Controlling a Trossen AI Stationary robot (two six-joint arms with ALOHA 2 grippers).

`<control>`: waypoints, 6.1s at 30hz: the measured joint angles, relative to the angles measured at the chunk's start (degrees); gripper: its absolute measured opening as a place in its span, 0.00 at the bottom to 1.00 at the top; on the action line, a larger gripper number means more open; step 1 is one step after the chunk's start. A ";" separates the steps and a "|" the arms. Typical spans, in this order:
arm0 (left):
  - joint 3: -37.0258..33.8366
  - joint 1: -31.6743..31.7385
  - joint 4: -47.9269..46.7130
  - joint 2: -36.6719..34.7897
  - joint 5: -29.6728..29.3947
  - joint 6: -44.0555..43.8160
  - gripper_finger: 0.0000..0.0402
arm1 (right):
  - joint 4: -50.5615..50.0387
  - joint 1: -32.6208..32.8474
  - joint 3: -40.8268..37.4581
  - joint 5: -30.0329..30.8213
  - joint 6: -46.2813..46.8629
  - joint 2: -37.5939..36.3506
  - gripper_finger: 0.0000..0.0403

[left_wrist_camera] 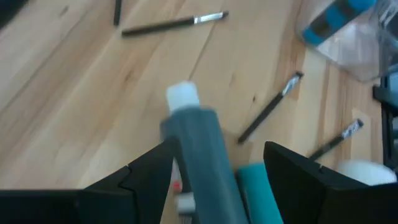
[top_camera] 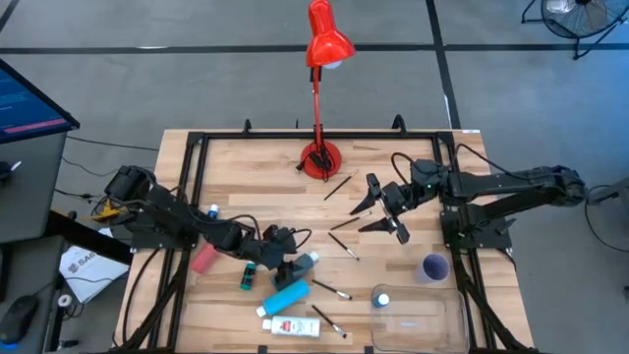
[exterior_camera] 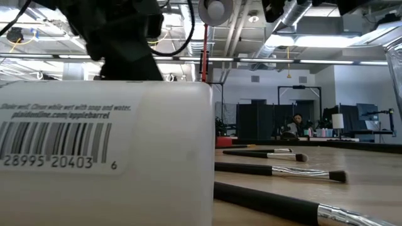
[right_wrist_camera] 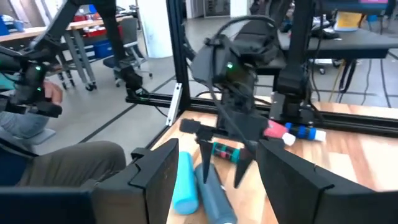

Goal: Pick & Place Paint Supplies
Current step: Put the dark blue paint bottle into the transparent bin

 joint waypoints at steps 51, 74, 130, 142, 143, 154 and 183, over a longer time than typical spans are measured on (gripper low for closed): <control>-3.28 35.82 -62.34 -24.51 4.10 -19.89 0.22 | -2.45 -1.29 -0.05 0.03 -0.42 0.10 0.52; -14.93 38.85 -54.58 -21.33 9.61 -15.94 0.56 | -0.59 -0.60 -0.05 0.05 -0.44 0.10 0.52; -14.91 46.86 -22.34 -11.15 18.42 -7.31 0.19 | 0.13 -0.32 -0.07 0.03 -0.48 0.10 0.52; -14.91 47.23 -20.61 -11.15 17.44 -7.20 0.21 | -0.04 -0.32 -0.07 0.03 -0.59 0.10 0.52; -14.91 47.23 -20.61 -11.15 17.07 -7.20 0.21 | -0.07 -0.32 -0.07 0.03 -0.57 0.10 0.52; -14.91 47.23 -20.98 -11.15 16.76 -6.45 0.43 | -0.07 -0.32 -0.07 0.03 -0.57 0.10 0.52; -14.91 41.46 -29.81 -11.15 26.16 -4.67 0.53 | -0.13 -0.32 -0.07 0.03 -0.44 0.10 0.52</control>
